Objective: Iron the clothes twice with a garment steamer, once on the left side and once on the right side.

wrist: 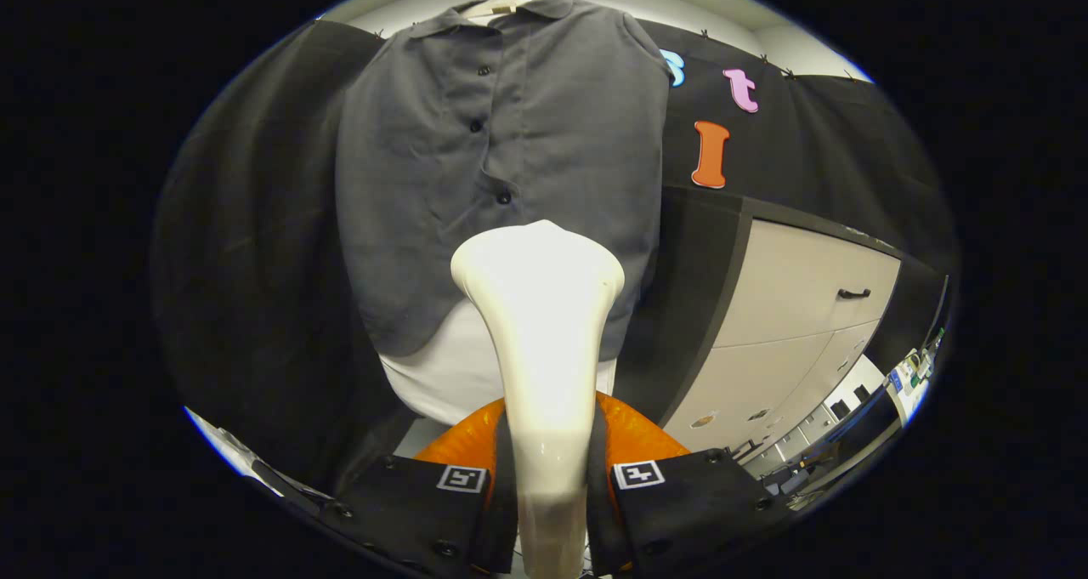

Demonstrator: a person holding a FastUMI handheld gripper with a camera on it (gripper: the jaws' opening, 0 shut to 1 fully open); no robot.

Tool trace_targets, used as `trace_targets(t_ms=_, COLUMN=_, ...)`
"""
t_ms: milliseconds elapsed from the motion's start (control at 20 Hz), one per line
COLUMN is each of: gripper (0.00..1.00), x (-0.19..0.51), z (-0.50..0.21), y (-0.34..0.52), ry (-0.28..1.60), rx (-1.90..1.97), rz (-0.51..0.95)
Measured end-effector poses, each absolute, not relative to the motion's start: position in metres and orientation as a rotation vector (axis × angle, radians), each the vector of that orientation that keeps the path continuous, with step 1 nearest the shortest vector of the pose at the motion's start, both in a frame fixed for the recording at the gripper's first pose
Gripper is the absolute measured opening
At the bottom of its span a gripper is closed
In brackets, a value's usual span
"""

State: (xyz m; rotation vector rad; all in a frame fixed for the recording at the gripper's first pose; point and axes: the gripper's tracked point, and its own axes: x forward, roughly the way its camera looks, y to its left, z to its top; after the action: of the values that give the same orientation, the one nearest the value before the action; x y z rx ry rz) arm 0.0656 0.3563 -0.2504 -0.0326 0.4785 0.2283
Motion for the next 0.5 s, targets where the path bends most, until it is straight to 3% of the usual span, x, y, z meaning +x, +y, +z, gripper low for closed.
trace_targets(t_ms=500, gripper=0.40, x=0.111, z=-0.071, y=0.447, ry=0.169, rx=0.063, rz=0.372)
